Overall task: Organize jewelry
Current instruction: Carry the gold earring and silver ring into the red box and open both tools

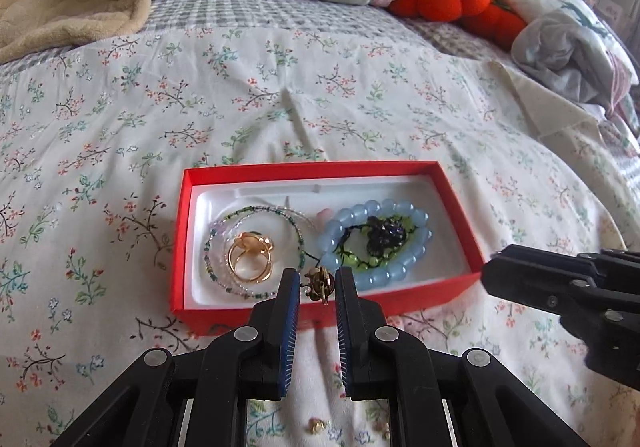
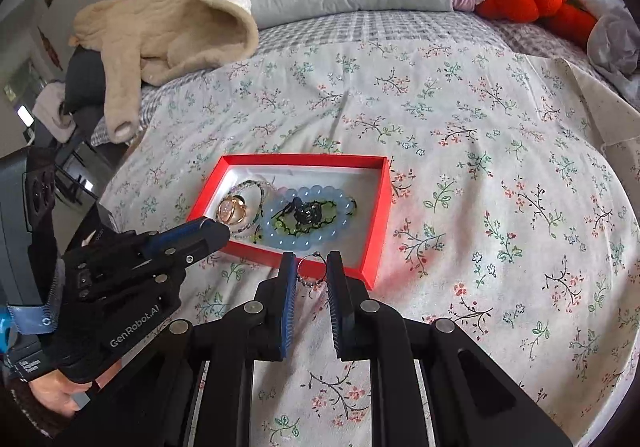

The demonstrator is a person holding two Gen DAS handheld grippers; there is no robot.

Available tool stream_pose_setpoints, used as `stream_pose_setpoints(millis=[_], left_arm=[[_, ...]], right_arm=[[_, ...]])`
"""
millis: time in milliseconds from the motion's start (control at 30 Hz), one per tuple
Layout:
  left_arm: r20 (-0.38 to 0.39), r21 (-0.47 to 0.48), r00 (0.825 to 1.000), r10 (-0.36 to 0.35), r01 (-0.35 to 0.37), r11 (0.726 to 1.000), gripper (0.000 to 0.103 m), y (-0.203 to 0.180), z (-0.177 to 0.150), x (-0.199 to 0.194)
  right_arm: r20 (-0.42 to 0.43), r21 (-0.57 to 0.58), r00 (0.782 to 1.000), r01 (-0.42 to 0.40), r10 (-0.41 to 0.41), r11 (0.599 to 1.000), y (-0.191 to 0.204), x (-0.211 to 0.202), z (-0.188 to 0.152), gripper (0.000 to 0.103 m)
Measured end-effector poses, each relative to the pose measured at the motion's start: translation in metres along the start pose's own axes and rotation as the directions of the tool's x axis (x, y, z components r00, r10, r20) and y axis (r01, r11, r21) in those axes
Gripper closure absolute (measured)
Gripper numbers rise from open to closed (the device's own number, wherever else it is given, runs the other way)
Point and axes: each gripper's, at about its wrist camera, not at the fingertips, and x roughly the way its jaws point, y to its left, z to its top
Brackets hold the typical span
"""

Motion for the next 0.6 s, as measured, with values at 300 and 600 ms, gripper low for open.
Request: stream_pose_setpoints(millis=[300, 600], left_arm=[[-0.018, -0.009, 1.0, -0.004, 0.004, 1.0, 0.09, 0.0, 0.003, 0.017], [-0.014, -0.007, 1.0, -0.015, 0.015, 1.0, 0.076, -0.002, 0.003, 0.012]], right_arm=[[-0.018, 0.008, 1.0, 0.006, -0.006, 1.0, -0.009, 0.006, 0.003, 0.087], [-0.02, 0.012, 1.0, 0.007, -0.006, 1.0, -0.009, 0.009, 0.006, 0.087]])
